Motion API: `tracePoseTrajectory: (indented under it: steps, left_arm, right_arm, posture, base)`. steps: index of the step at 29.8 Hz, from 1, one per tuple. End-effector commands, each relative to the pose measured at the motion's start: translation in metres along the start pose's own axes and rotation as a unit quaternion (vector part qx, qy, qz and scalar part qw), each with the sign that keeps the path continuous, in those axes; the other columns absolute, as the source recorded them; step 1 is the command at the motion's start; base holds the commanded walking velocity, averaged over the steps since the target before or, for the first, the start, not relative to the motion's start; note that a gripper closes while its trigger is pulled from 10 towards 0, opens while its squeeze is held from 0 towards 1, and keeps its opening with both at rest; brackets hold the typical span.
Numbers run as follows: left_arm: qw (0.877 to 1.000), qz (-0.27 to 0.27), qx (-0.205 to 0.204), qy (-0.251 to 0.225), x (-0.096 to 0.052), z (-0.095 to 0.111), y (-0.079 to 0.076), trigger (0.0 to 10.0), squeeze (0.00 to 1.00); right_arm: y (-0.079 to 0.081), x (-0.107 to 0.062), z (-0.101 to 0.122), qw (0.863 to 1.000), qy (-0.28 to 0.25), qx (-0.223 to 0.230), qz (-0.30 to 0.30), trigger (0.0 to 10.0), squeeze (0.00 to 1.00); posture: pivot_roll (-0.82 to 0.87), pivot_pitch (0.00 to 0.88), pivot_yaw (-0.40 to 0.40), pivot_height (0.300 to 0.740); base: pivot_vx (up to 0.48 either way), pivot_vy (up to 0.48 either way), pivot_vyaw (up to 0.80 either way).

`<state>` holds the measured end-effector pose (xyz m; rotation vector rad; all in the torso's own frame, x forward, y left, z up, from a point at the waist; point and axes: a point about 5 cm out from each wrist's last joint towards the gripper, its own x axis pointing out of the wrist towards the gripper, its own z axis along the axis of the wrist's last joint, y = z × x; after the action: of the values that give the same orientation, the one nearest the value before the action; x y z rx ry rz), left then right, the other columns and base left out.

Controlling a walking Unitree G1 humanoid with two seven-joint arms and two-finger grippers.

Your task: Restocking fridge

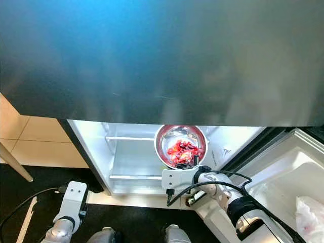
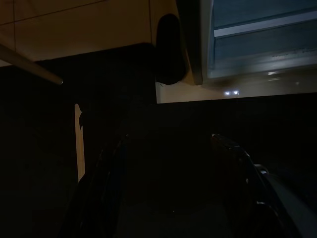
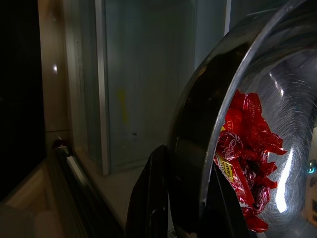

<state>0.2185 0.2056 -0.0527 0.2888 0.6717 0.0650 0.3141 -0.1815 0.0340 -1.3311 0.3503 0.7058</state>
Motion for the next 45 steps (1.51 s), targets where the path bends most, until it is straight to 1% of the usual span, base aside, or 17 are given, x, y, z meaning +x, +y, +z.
tracePoseTrajectory:
  steps: [1, 8, 9, 15, 17, 22, 37, 42, 44, 45]
  left_arm:
    - [1.000, -0.005, 0.000, 0.016, -0.0027, -0.0085, -0.0028, 10.0, 0.00]
    - [1.000, -0.005, 0.000, 0.017, -0.0027, -0.0084, -0.0030, 10.0, 0.00]
    - [1.000, -0.005, 0.000, 0.017, -0.0027, -0.0085, -0.0030, 10.0, 0.00]
    - [1.000, -0.005, 0.000, 0.017, -0.0027, -0.0085, -0.0031, 10.0, 0.00]
    - [1.000, -0.005, 0.000, 0.017, -0.0027, -0.0085, -0.0031, 10.0, 0.00]
    - [1.000, -0.005, 0.000, 0.017, -0.0028, -0.0086, -0.0032, 10.0, 0.00]
    - [1.000, -0.005, 0.000, 0.017, -0.0027, -0.0085, -0.0028, 10.0, 0.00]
    - [1.000, -0.005, 0.000, 0.017, -0.0027, -0.0087, -0.0027, 10.0, 0.00]
    - [1.000, -0.005, 0.000, 0.017, -0.0027, -0.0086, -0.0027, 10.0, 0.00]
    - [1.000, -0.005, 0.000, 0.017, -0.0027, -0.0086, -0.0027, 10.0, 0.00]
  right_arm:
    - [0.0001, -0.0006, -0.0015, 1.000, -0.001, 0.011, -0.009, 10.0, 0.00]
    - [0.0009, -0.0007, -0.0012, 1.000, -0.003, 0.008, -0.007, 10.0, 0.00]
    - [0.0010, -0.0007, -0.0013, 1.000, -0.003, 0.008, -0.007, 10.0, 0.00]
    - [0.0008, -0.0007, -0.0014, 1.000, -0.002, 0.008, -0.007, 10.0, 0.00]
    - [0.0006, -0.0007, -0.0013, 1.000, -0.002, 0.009, -0.008, 10.0, 0.00]
    - [0.0005, -0.0007, -0.0013, 1.000, -0.002, 0.009, -0.008, 10.0, 0.00]
    - [-0.0004, -0.0004, -0.0007, 1.000, -0.003, 0.010, -0.010, 10.0, 0.00]
    - [0.0005, -0.0003, -0.0006, 1.000, -0.003, 0.010, -0.009, 10.0, 0.00]
    - [0.0005, -0.0003, -0.0006, 1.000, -0.003, 0.010, -0.009, 10.0, 0.00]
    - [0.0004, -0.0003, -0.0006, 1.000, -0.003, 0.010, -0.009, 10.0, 0.00]
  posture:
    - [-0.03, 0.167, -0.034, 0.725]
    - [-0.03, 0.168, -0.035, 0.710]
    - [-0.03, 0.169, -0.035, 0.700]
    - [-0.03, 0.169, -0.035, 0.685]
    - [-0.04, 0.169, -0.035, 0.670]
    - [-0.04, 0.169, -0.035, 0.653]
    - [-0.04, 0.170, -0.034, 0.653]
    - [-0.03, 0.172, -0.033, 0.625]
    - [-0.03, 0.171, -0.033, 0.620]
    - [-0.04, 0.172, -0.034, 0.610]
  base:
    - [0.000, 0.000, 0.00]
    - [0.000, 0.000, 0.00]
    - [0.000, 0.000, 0.00]
    - [0.000, 0.000, 0.00]
    - [0.000, 0.000, 0.00]
    - [0.000, 0.000, 0.00]
    - [0.000, 0.000, 0.00]
    - [0.000, 0.000, 0.00]
    - [0.000, 0.000, 0.00]
    - [0.000, 0.000, 0.00]
